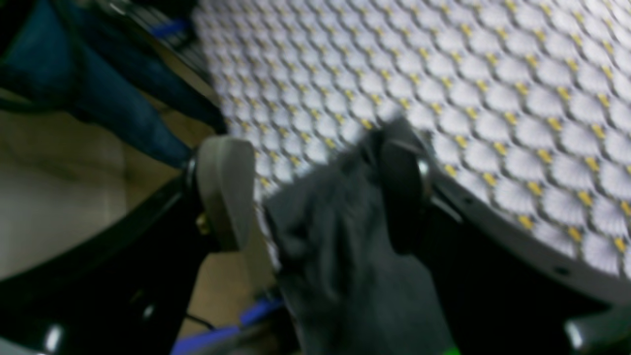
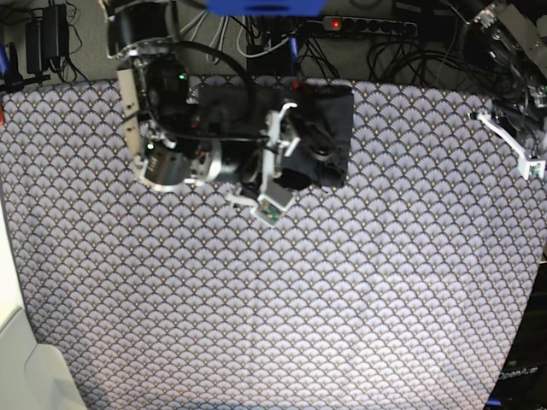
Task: Fold the T-shirt properly
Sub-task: 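Press and tuck the folded end into a compact bundle with the right gripper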
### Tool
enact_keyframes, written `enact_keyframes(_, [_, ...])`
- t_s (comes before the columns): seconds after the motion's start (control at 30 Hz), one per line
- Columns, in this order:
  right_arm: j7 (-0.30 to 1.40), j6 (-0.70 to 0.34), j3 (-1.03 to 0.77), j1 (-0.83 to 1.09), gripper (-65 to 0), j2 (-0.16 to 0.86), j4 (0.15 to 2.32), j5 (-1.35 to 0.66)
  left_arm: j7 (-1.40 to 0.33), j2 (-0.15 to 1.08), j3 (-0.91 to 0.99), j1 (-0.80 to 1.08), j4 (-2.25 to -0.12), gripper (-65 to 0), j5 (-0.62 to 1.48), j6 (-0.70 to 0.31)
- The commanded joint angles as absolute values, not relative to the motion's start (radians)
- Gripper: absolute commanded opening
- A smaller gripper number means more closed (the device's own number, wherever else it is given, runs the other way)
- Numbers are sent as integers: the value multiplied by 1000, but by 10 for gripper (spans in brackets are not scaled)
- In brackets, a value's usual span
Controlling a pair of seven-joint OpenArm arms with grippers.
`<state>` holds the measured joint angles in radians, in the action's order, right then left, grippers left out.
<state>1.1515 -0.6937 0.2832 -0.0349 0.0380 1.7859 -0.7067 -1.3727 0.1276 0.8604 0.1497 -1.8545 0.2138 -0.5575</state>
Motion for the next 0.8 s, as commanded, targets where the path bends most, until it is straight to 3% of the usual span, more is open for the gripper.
enact_keyframes(0.0, [1125, -698, 280, -44, -273, 38, 1802, -731, -1363, 142, 862, 145, -1868, -645, 220, -561])
enact_keyframes(0.1, [1125, -698, 280, -30, -362, 50, 1802, -731, -1362, 142, 860, 143, -1868, -645, 220, -561])
enact_keyframes(0.3, [1125, -698, 239, -2, -645, 50, 1799, -730, -1363, 142, 865, 145, -1870, -645, 220, -561])
enact_keyframes(0.77, [1043, -698, 186, 74, -648, 125, 1722, -728, -1363, 140, 863, 165, -1873, -645, 220, -561])
